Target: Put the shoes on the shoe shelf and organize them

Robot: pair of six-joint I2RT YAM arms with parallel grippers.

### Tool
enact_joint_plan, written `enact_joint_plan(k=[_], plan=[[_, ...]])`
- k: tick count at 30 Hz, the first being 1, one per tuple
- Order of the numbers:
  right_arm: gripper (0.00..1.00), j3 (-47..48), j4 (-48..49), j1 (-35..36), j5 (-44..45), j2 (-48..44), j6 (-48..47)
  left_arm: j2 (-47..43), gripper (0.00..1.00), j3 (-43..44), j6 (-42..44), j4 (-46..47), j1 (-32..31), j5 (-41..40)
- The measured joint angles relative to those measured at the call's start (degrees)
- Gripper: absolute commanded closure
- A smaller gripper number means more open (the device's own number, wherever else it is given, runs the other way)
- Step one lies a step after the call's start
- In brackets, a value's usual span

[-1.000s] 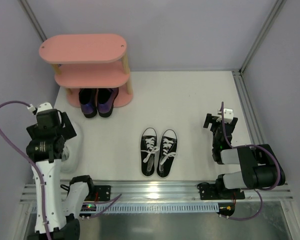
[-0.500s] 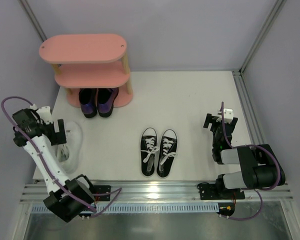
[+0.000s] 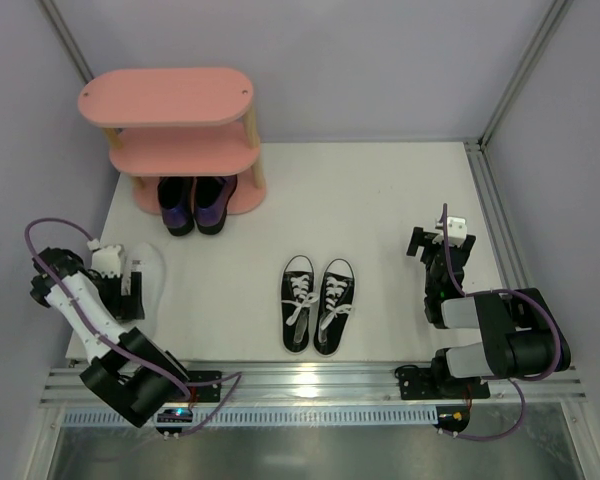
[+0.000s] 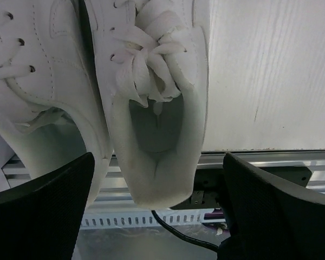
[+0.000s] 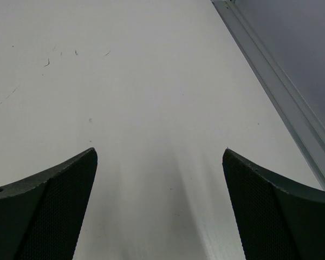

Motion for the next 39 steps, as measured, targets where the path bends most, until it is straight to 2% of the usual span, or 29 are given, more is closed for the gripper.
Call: enact_joint_plan(k=[6,12,15,18,21,24,25,27,28,31,39], plan=[[0.03,0.0,0.0,0.0,0.0,0.0,0.0,2.5,0.03,-3.2,-1.8,5.7,1.6,-2.1],[0.03,0.0,0.0,0.0,0.0,0.0,0.0,1.1,0.02,-2.8,-3.4,6.3,2.1,-1.4],[0.03,0.0,0.0,0.0,0.0,0.0,0.0,1.4,0.06,-2.4,-3.5,8.7,2.1,-1.3],[0.03,0.0,0.0,0.0,0.0,0.0,0.0,7.3,0.12,-1.9,-3.5,11.0,2.7,-1.2],[0.03,0.0,0.0,0.0,0.0,0.0,0.0,17.4,0.19,-0.2,-4.0,12.0,4.1,-1.1],[0.03,0.0,0.0,0.0,0.0,0.0,0.0,21.6,0.25,1.3,-4.2,10.6,4.8,-0.2],[0.03,0.0,0.0,0.0,0.0,0.0,0.0,21.9,0.28,1.6,-4.3,10.2,4.8,0.1],[0.03,0.0,0.0,0.0,0.0,0.0,0.0,22.2,0.44,1.6,-4.5,10.1,4.6,0.4],[0.03,0.0,0.0,0.0,0.0,0.0,0.0,22.3,0.65,1.4,-4.7,10.4,4.5,0.3],[0.03,0.0,0.0,0.0,0.0,0.0,0.0,21.0,1.0,-0.5,-4.4,13.2,3.8,-0.9],[0.03,0.0,0.0,0.0,0.0,0.0,0.0,17.1,1.0,-4.0,-6.6,16.6,0.5,-4.4]])
